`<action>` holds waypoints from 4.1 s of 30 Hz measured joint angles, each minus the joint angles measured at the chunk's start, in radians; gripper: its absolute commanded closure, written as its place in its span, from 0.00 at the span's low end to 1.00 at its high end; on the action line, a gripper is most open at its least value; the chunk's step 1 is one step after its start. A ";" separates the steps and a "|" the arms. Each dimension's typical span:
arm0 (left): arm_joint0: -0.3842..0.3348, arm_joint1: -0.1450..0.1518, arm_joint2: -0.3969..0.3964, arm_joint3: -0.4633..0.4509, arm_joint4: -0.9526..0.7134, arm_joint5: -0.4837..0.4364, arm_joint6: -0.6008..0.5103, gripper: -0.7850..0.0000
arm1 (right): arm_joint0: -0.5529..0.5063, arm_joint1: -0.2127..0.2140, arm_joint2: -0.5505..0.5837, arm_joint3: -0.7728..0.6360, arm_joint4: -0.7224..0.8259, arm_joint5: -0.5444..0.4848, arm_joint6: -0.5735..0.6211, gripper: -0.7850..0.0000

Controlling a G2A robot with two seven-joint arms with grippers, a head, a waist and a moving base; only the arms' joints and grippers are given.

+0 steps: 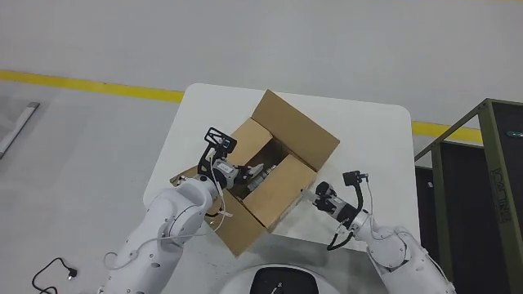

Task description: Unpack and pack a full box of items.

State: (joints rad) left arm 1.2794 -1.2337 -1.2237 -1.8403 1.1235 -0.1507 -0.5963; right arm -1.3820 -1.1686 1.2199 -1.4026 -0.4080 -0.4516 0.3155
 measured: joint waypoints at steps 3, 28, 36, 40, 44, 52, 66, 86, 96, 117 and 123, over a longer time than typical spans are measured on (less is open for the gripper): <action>0.003 0.000 -0.004 -0.003 -0.001 0.006 0.006 0.00 | 0.031 -0.007 -0.026 0.014 -0.035 0.054 -0.008 0.00; 0.015 0.001 -0.007 -0.001 0.000 0.012 0.029 0.00 | 0.138 -0.033 -0.072 0.102 -0.119 0.217 -0.041 1.00; 0.015 0.001 -0.007 -0.001 0.000 0.012 0.029 0.00 | 0.157 -0.022 -0.010 0.113 -0.113 0.188 -0.020 1.00; 0.015 0.001 -0.007 -0.001 0.000 0.012 0.029 0.00 | 0.159 -0.012 0.039 0.104 -0.108 0.169 -0.002 1.00; 0.015 0.001 -0.007 -0.001 0.000 0.012 0.029 0.00 | 0.157 -0.004 0.076 0.093 -0.107 0.153 0.016 1.00; 0.015 0.001 -0.007 -0.001 0.000 0.012 0.029 0.00 | 0.096 0.008 0.122 0.036 -0.060 0.093 0.058 0.30; 0.015 0.001 -0.007 -0.001 0.000 0.012 0.029 0.00 | 0.027 0.010 0.077 -0.009 -0.125 0.099 0.096 0.30; 0.015 0.001 -0.007 -0.001 0.000 0.012 0.029 0.00 | 0.102 -0.017 0.021 0.080 -0.114 0.217 -0.031 1.00; 0.015 0.001 -0.007 -0.001 0.000 0.012 0.029 0.00 | 0.067 -0.022 0.059 0.052 -0.078 0.297 -0.133 1.00; 0.015 0.001 -0.007 -0.001 0.000 0.012 0.029 0.00 | -0.027 -0.033 0.047 -0.083 -0.119 0.389 -0.191 1.00; 0.015 0.001 -0.007 -0.001 0.000 0.012 0.029 0.00 | -0.041 -0.035 0.044 -0.100 -0.129 0.384 -0.185 0.33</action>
State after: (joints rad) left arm 1.2940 -1.2330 -1.2306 -1.8416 1.1233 -0.1391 -0.5670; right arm -1.4230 -1.2037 1.2639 -1.5026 -0.5365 -0.0678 0.1306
